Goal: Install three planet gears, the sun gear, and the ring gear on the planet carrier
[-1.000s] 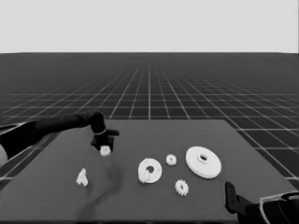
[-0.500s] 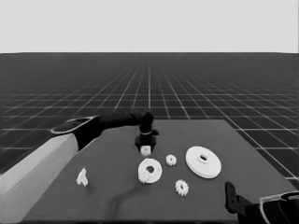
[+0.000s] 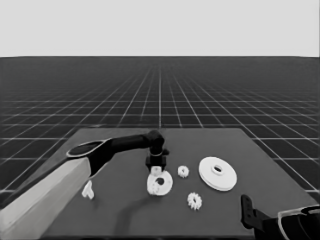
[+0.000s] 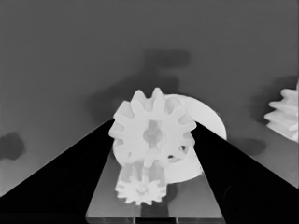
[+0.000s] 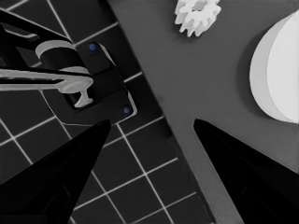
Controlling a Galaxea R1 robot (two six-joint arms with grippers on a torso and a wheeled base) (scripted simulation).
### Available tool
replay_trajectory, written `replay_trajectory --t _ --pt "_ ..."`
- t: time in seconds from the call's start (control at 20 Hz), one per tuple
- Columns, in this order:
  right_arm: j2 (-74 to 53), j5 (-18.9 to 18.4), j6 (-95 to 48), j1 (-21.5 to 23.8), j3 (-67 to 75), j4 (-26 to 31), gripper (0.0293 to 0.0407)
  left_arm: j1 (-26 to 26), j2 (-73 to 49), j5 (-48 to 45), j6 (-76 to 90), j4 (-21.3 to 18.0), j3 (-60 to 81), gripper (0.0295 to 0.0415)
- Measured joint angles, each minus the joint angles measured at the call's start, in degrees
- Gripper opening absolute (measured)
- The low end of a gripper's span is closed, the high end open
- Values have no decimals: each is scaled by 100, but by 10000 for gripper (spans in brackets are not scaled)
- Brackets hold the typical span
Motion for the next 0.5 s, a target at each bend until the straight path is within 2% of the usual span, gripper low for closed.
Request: replay_trajectory --t 0.1,0.15,0.25,0.5 --pt "0 0 0 0 0 0 385 1 1 -2 2 2 -3 372" --pt "0 0 0 0 0 0 385 2 1 -3 2 2 -4 381" --pt "0 0 0 0 0 0 385 2 2 -3 2 3 -4 384" --pt "0 0 0 0 0 0 385 2 2 -4 2 3 -4 385"
